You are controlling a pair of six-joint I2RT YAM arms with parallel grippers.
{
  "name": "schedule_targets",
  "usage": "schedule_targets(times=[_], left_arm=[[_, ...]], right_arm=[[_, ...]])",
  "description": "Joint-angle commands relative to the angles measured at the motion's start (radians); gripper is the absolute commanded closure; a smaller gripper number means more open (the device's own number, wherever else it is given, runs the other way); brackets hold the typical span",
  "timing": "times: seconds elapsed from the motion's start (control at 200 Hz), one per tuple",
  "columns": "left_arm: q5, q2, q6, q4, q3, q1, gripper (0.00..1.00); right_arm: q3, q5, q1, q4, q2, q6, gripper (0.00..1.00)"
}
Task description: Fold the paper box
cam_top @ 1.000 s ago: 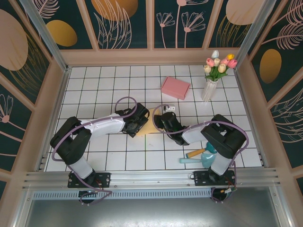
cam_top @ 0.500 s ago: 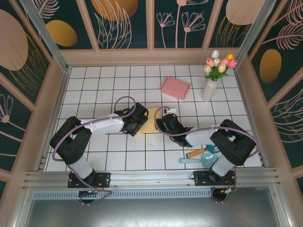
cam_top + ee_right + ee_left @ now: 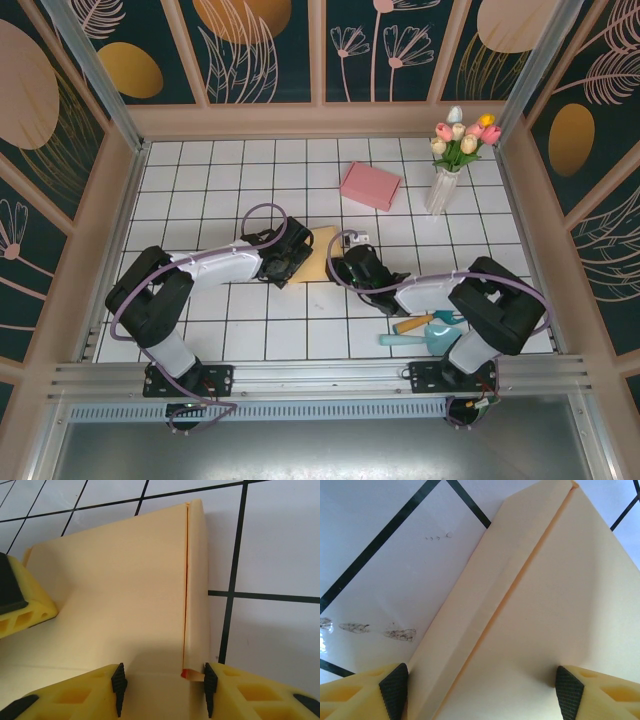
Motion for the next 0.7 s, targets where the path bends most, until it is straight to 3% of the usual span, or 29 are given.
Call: schedule_targets(times=[0.0, 0.435, 0.696], left_arm=[[-0.034, 0.022, -0.010, -0.037, -0.027, 0.019, 0.22], [-0.047, 0.015, -0.006, -0.062, -0.022, 0.021, 0.22], [-0.046, 0.024, 0.000, -0.061, -0.021, 0.024, 0.22]], right_arm=[[-0.030, -0.085, 0.049, -0.037, -0.026, 0.023, 0.53], [-0.044, 0.014, 0.105, -0.095, -0.067, 0.012, 0.54], [-0.058, 0.052, 0.108, -0.107, -0.070, 0.004, 0.62]])
